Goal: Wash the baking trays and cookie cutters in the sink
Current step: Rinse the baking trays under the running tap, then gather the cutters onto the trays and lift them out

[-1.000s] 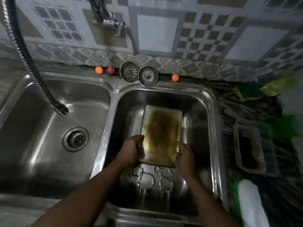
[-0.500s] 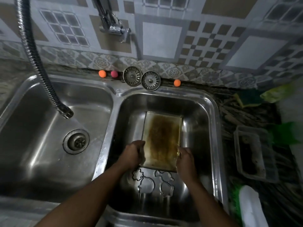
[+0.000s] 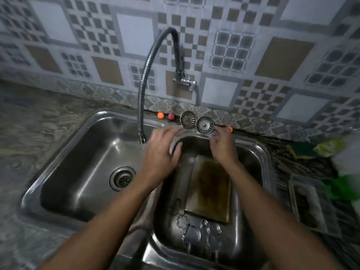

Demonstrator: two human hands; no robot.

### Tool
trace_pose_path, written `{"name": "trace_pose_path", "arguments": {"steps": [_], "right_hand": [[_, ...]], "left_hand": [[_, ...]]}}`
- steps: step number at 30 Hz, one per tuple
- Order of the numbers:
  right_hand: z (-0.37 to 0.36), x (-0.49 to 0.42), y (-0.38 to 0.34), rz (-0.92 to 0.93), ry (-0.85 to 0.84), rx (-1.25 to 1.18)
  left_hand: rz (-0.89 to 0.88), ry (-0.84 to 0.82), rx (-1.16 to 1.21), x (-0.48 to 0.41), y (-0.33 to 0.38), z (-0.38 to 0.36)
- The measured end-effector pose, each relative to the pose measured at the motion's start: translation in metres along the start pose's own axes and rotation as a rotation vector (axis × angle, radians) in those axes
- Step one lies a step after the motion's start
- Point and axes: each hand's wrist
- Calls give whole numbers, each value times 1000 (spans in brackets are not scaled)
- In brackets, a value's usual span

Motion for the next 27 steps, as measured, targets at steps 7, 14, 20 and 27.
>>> {"name": "trace_pose_path", "arguments": {"steps": [7,14,20,27], "right_hand": [[9,-73,-89,205,33,-23],[-3,-108,-108,334,76,76],[7,-139,-124,180,164,-15],[9,-162,-138,-26,197,-71]], "left_hand": [[198,209,-51,-23,-29,33],[190,164,106,-20,-51,25],[189,185,93,-20,-57,21],[171,197,105,-19,-55,22]]}}
Point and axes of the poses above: each hand's wrist, its own x-axis away from the middle knuckle, its own z-axis out of the back of the hand, y = z × x, and after that the axes turned 1 degree about y, right-handed
